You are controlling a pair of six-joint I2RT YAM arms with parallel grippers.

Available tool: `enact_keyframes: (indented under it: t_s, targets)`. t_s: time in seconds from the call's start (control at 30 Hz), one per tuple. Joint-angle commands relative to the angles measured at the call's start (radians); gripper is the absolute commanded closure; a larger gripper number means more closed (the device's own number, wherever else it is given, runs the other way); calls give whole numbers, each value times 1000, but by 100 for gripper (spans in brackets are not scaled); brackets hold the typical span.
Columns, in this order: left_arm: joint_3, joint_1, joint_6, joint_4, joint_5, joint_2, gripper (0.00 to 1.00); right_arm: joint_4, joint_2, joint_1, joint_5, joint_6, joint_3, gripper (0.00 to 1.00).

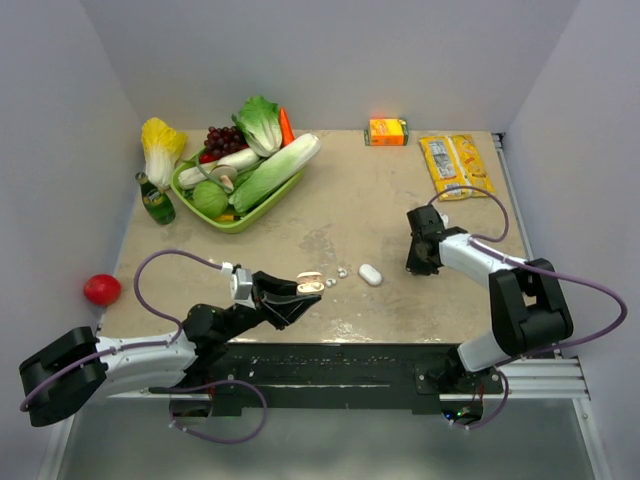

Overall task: Insert the wireless bluetooth earbuds into the charging case
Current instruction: Pick up the earbud from the center of the board.

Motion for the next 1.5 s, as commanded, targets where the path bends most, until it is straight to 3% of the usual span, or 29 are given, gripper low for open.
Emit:
enact_keyframes:
  t_s: [0.0, 0.27, 0.43, 0.5, 0.53, 0.63, 0.73, 0.9, 1.47]
  targets:
    - [-280, -9, -24, 602, 16, -13, 100, -34, 2, 38, -32, 30, -9, 100]
    - [-299, -11, -24, 587, 11, -59, 100, -40, 18, 78, 7, 52, -5, 100]
    - [-302, -11, -17, 524, 4, -105, 100, -114, -159, 78, 65, 62, 17, 99]
    - [-299, -12, -15, 506, -1, -124, 100, -119, -224, 78, 62, 73, 21, 91]
    - [-296, -12, -14, 493, 0, -127, 100, -101, -281, 78, 60, 81, 23, 73]
    - [-294, -12, -12, 495, -1, -125, 100, -29, -330, 76, 33, 128, 15, 49]
    - [-291, -14, -15, 507, 2, -115, 100, 10, -289, 75, 34, 177, 29, 42]
    - [-294, -14, -20, 516, 4, -108, 100, 13, -85, 75, 57, 204, 73, 42]
    - [-308, -14, -15, 532, -4, -81, 100, 74, 47, 73, 175, 205, 30, 44]
